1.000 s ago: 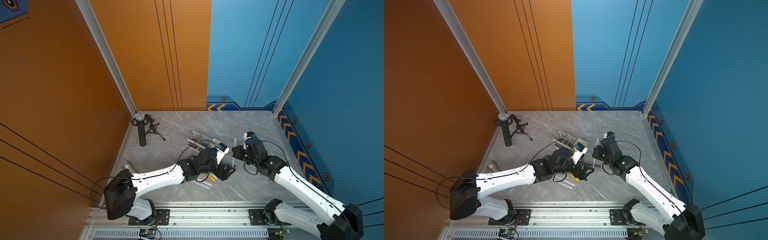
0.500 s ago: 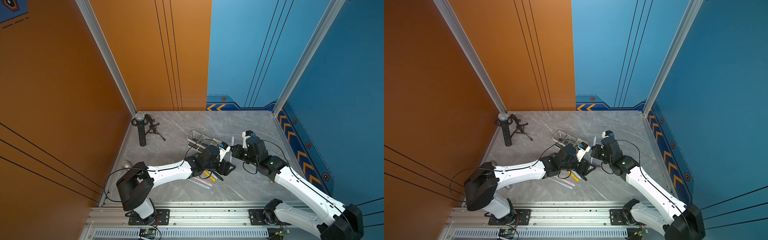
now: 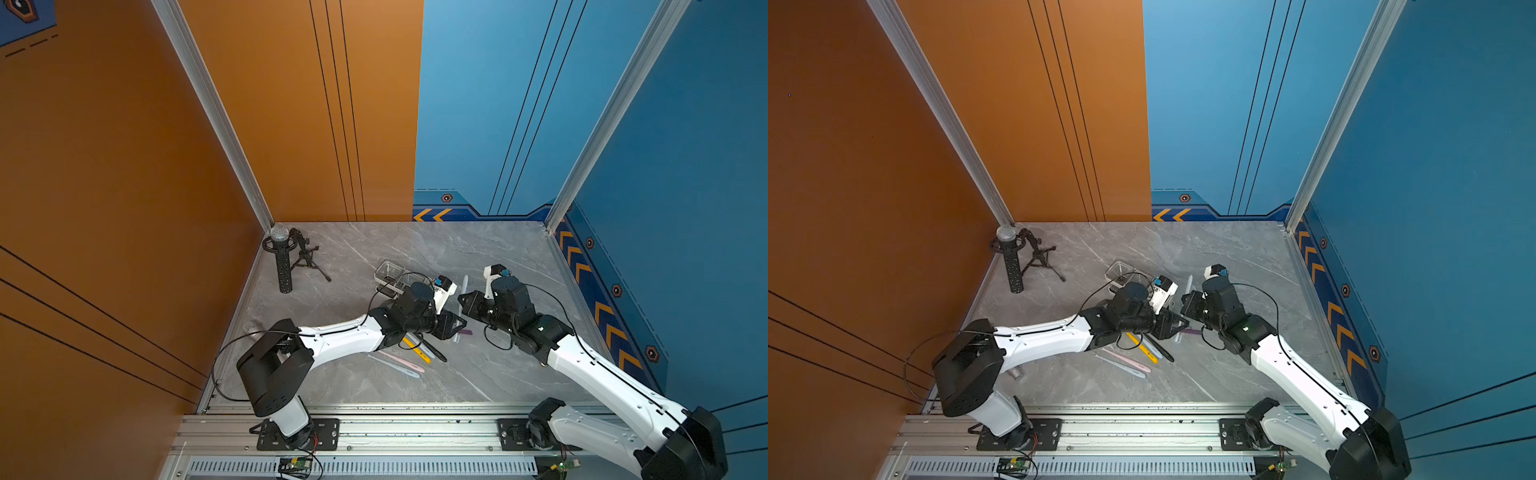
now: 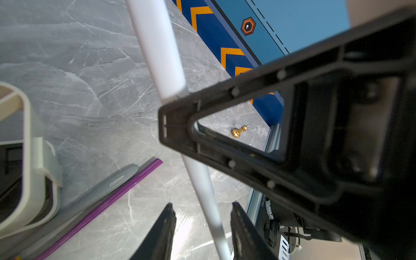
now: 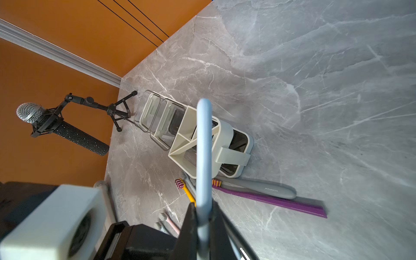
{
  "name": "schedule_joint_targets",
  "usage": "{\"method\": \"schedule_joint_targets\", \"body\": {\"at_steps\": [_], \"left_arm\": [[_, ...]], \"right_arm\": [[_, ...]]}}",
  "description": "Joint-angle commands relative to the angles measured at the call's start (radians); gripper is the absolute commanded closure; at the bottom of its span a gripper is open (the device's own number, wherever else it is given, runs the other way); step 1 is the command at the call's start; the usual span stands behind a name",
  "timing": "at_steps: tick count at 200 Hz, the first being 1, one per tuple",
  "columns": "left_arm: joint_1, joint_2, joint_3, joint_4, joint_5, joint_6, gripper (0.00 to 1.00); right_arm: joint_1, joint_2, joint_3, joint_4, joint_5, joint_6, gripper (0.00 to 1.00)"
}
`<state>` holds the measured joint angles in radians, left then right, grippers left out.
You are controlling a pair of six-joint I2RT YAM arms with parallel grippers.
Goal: Place the toothbrush into the toothbrush holder
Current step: Pick up the toothbrush from the center of the board.
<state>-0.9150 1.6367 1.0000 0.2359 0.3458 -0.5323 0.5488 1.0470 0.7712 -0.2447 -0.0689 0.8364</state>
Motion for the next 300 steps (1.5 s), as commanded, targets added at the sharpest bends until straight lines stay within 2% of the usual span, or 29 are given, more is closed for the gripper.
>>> {"method": "schedule_joint_targets", "body": {"at_steps": [1, 22, 62, 93, 135, 177, 203, 224, 247, 266, 281, 293, 300], "left_arm": [[0.014, 0.007, 0.017, 0.009, 0.053, 0.009, 0.58], [0.016, 0.0, 0.006, 0.008, 0.069, 0.003, 0.58], [0.015, -0.014, -0.006, 0.008, 0.088, 0.0, 0.72], [0.019, -0.007, 0.003, 0.009, 0.121, -0.005, 0.79], [0.033, -0.007, 0.008, 0.009, 0.171, -0.013, 1.0], [0.083, -0.05, -0.009, 0.006, 0.284, -0.039, 1.0], [0.136, -0.067, -0.017, 0.007, 0.38, -0.088, 1.0], [0.178, -0.067, -0.027, 0.007, 0.457, -0.142, 1.0], [0.208, -0.077, -0.049, 0.008, 0.51, -0.194, 1.0], [0.227, -0.089, -0.072, 0.008, 0.534, -0.224, 1.0], [0.242, -0.094, -0.086, 0.008, 0.557, -0.24, 1.0], [0.25, -0.096, -0.09, 0.001, 0.571, -0.247, 1.0], [0.253, -0.096, -0.087, -0.014, 0.573, -0.241, 1.0]], "right_arm": [[-0.008, -0.009, -0.001, 0.018, -0.002, -0.001, 1.0], [-0.013, -0.006, 0.005, 0.014, 0.001, -0.013, 1.0], [-0.018, 0.002, 0.019, 0.012, 0.005, -0.021, 1.0], [-0.023, 0.002, 0.026, 0.009, 0.001, -0.014, 1.0], [-0.029, -0.014, 0.027, -0.015, 0.004, -0.03, 1.0], [-0.06, -0.043, 0.043, -0.11, 0.01, -0.123, 0.99], [-0.069, -0.065, 0.091, -0.213, 0.063, -0.248, 0.74], [-0.059, -0.094, 0.129, -0.273, 0.163, -0.366, 0.65], [-0.004, -0.149, 0.129, -0.263, 0.262, -0.563, 0.59], [0.075, -0.193, 0.093, -0.241, 0.43, -0.731, 0.58], [0.143, -0.222, 0.055, -0.206, 0.536, -0.89, 0.58], [0.239, -0.244, 0.01, -0.144, 0.656, -0.991, 0.58], [0.274, -0.252, -0.002, -0.114, 0.668, -1.034, 0.58]]}}
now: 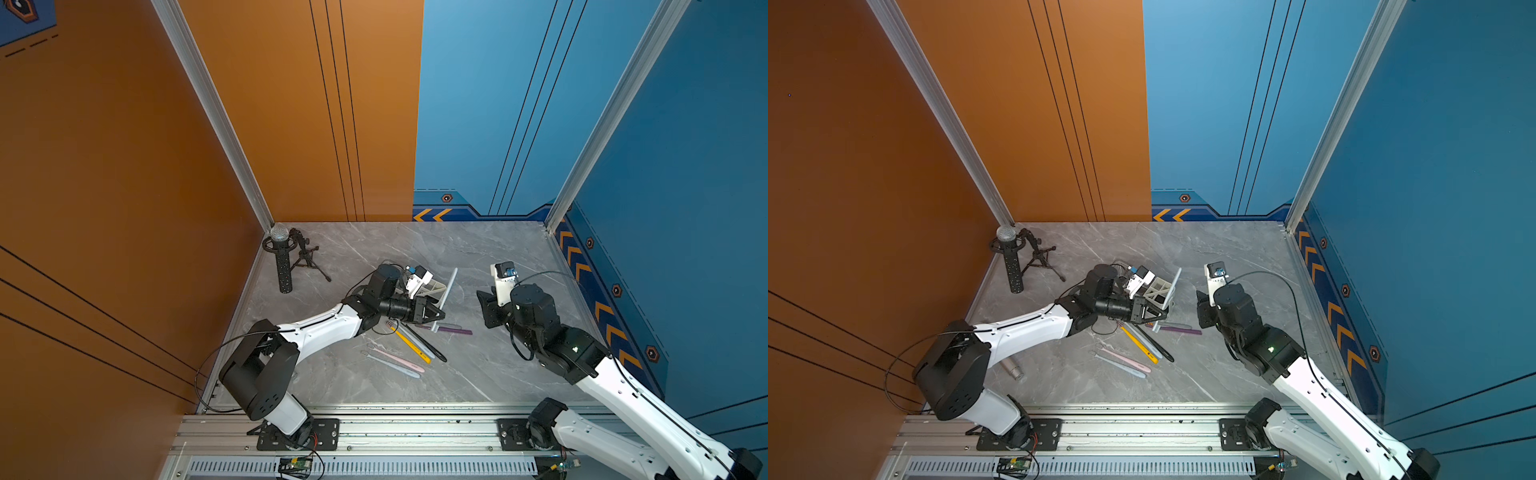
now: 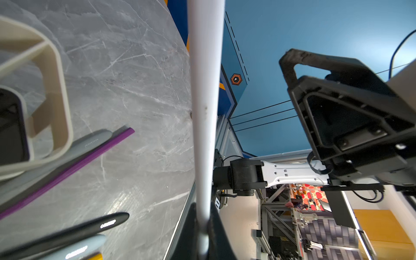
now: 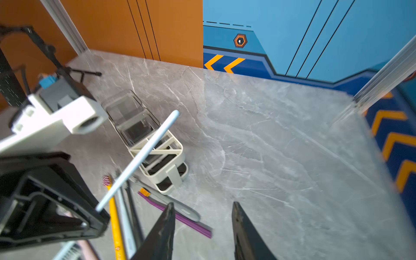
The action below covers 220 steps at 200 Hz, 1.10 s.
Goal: Place the toothbrush into the toothbrush holder
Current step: Pick up the toothbrush from the center of the board.
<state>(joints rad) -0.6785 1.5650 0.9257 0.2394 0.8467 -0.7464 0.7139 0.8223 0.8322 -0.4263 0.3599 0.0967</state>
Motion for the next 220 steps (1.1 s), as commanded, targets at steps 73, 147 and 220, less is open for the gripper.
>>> {"method": "schedule_joint_targets", "body": {"at_steps": [73, 147, 220], "left_arm": [[-0.013, -0.104, 0.096, -0.455, 0.012, 0.204, 1.0], [-0.012, -0.106, 0.08, -0.466, 0.09, 0.196, 1.0], [-0.023, -0.108, 0.081, -0.502, 0.114, 0.218, 1.0]], "right_arm": [[0.296, 0.054, -0.181, 0.242, 0.345, -0.556, 0.55], [0.476, 0.074, -0.189, 0.291, 0.411, -0.686, 0.48], [0.456, 0.163, -0.15, 0.287, 0.394, -0.751, 0.43]]}}
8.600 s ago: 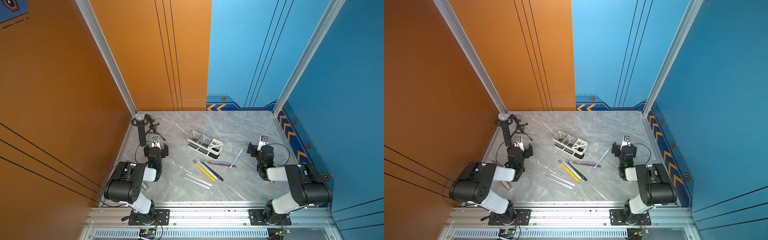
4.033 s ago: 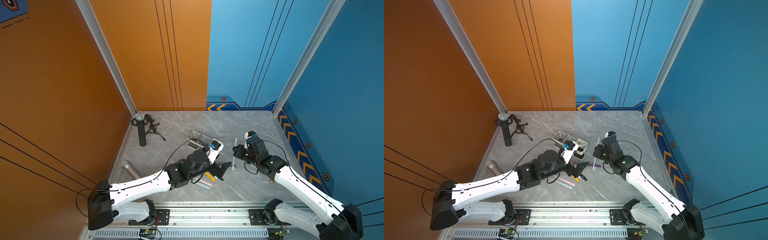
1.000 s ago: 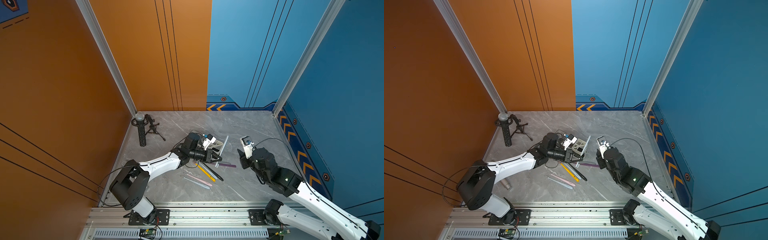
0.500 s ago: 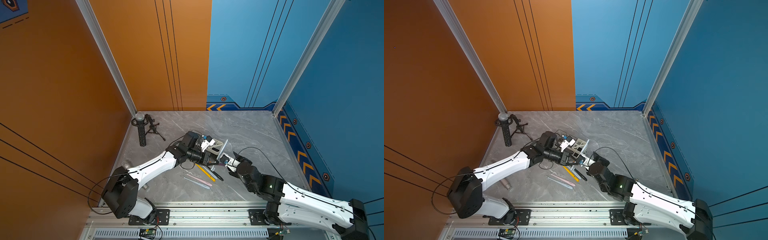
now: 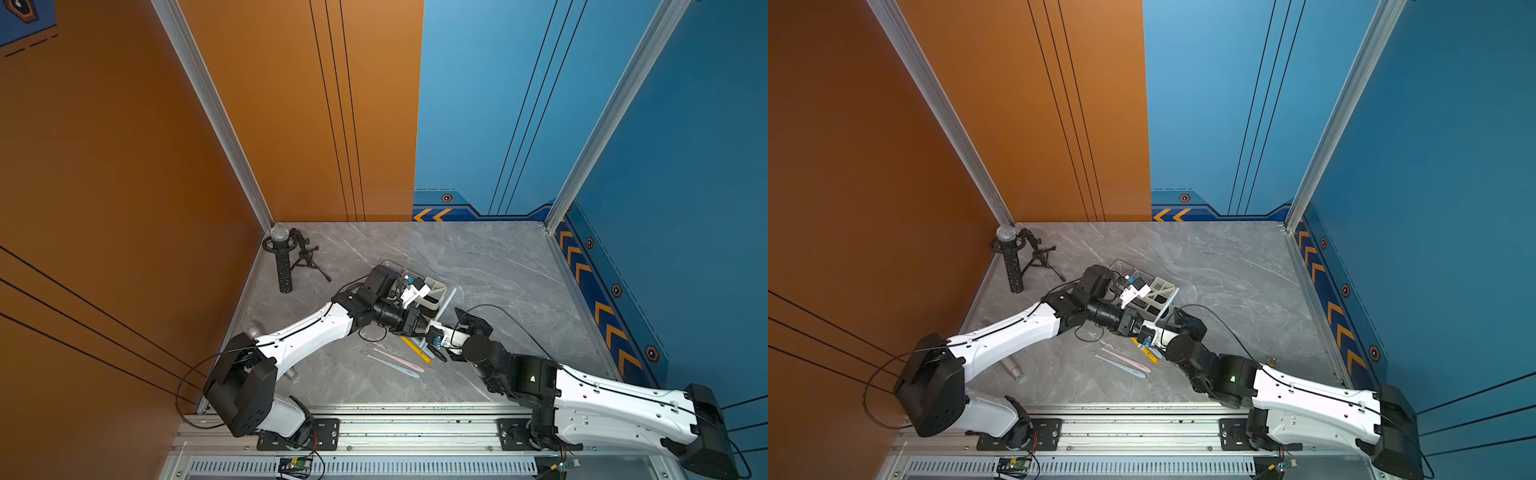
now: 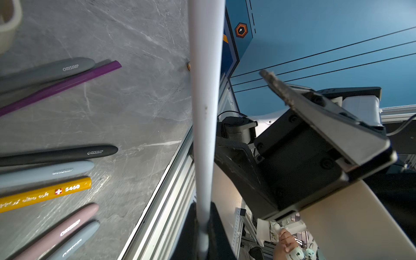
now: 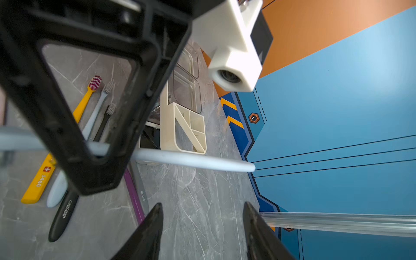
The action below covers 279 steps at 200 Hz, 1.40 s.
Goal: Place the toothbrush into the toothbrush holder
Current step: Pick up the toothbrush from the center of the board.
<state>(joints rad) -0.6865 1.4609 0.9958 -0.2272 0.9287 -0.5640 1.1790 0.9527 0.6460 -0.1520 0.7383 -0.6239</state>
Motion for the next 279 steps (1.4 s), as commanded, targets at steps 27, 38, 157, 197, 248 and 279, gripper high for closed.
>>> {"method": "schedule_joint_targets", "body": {"at_steps": [27, 38, 157, 197, 248, 279], "left_arm": [[-0.019, 0.015, 0.007, -0.036, 0.049, 0.038, 1.0], [-0.022, 0.021, 0.011, -0.035, 0.058, 0.039, 1.0], [-0.045, 0.039, 0.027, -0.036, 0.121, 0.042, 1.0], [-0.047, 0.042, 0.061, -0.035, 0.144, 0.034, 1.0], [-0.057, 0.068, 0.091, -0.035, 0.159, 0.029, 1.0], [-0.07, 0.082, 0.109, -0.035, 0.175, 0.03, 1.0]], "right_arm": [[-0.014, 0.07, 0.062, 0.02, -0.001, -0.054, 0.42], [-0.017, 0.091, 0.066, 0.019, 0.001, -0.069, 0.42], [-0.07, 0.161, 0.106, -0.087, -0.185, -0.003, 0.61], [-0.087, 0.165, 0.111, -0.101, -0.25, 0.024, 0.62], [-0.088, 0.185, 0.109, -0.104, -0.28, 0.036, 0.62], [-0.091, 0.216, 0.119, -0.092, -0.32, 0.061, 0.73]]}}
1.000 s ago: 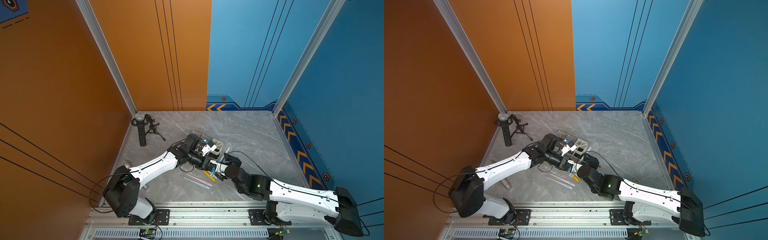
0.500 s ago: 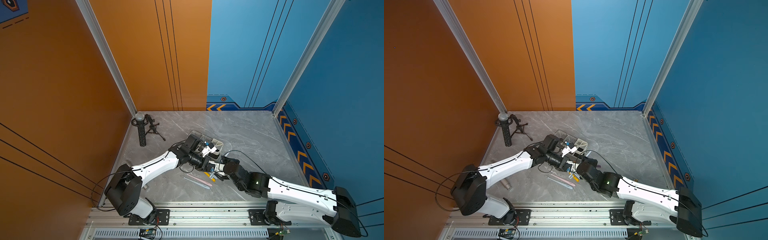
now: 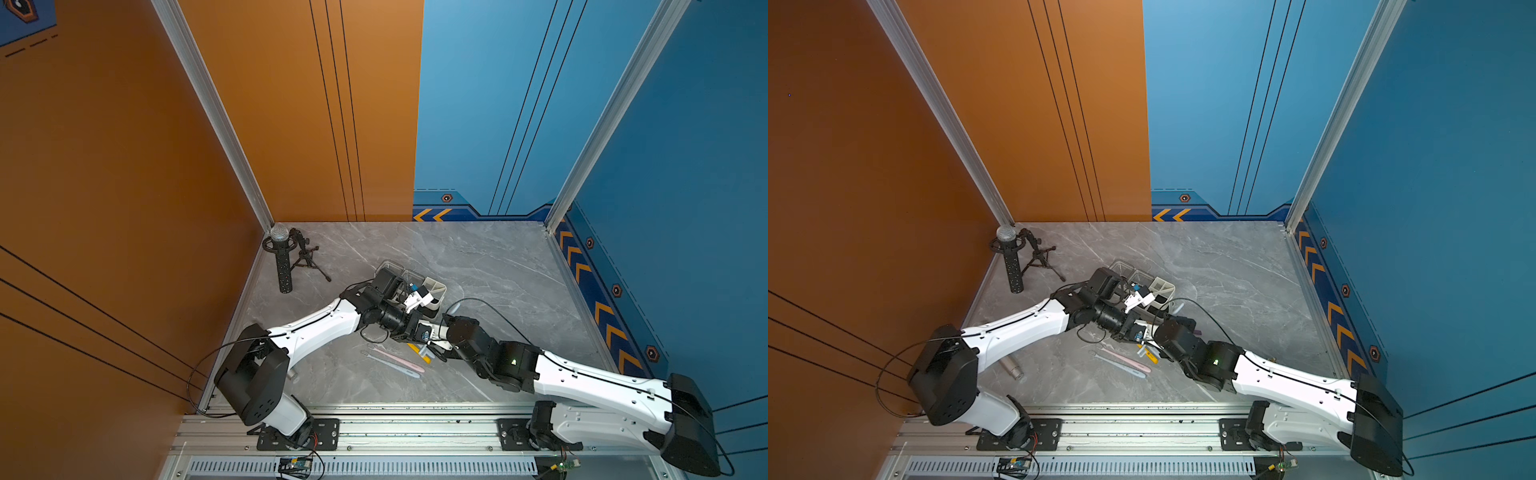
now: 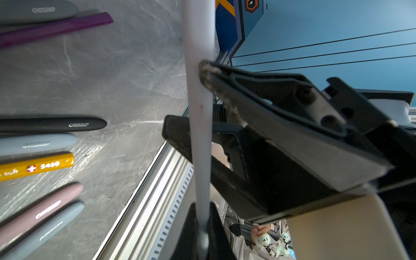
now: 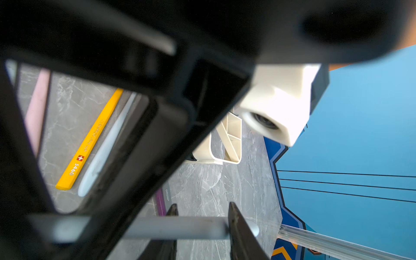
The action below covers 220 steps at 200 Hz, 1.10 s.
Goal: Place the toothbrush into the toothbrush holder
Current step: Pick up the toothbrush from the center of the board.
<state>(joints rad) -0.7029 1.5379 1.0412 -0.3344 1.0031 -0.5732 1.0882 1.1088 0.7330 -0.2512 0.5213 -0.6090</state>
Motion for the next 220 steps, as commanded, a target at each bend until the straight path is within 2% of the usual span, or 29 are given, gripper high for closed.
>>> {"method": "schedule_joint_targets", "body": {"at_steps": [1, 20, 48, 89, 115, 135, 170, 220], "left_arm": [[-0.053, 0.006, 0.063, 0.072, 0.101, 0.039, 1.0], [-0.052, 0.009, 0.065, 0.072, 0.111, 0.039, 1.0], [-0.043, 0.011, 0.071, 0.071, 0.122, 0.038, 1.0], [-0.035, 0.017, 0.081, 0.071, 0.139, 0.037, 1.0], [-0.035, 0.021, 0.089, 0.071, 0.151, 0.033, 1.0], [-0.037, 0.03, 0.087, 0.071, 0.159, 0.03, 1.0], [-0.033, 0.04, 0.091, 0.07, 0.157, 0.03, 1.0], [0.006, 0.042, 0.095, 0.07, 0.08, 0.016, 1.0]], "right_arm": [[-0.001, 0.061, 0.032, 0.007, -0.104, 0.047, 0.73], [-0.002, 0.073, 0.039, 0.016, -0.127, 0.059, 0.83], [-0.015, 0.077, 0.043, 0.027, -0.167, 0.079, 0.91], [-0.025, 0.043, 0.033, 0.033, -0.216, 0.106, 0.94], [-0.026, 0.022, 0.017, 0.037, -0.203, 0.111, 0.85], [-0.025, -0.002, 0.001, 0.04, -0.173, 0.12, 0.73], [-0.022, -0.086, -0.035, 0.058, -0.129, 0.172, 0.59], [-0.03, -0.279, -0.079, 0.077, 0.069, 0.363, 0.54]]}}
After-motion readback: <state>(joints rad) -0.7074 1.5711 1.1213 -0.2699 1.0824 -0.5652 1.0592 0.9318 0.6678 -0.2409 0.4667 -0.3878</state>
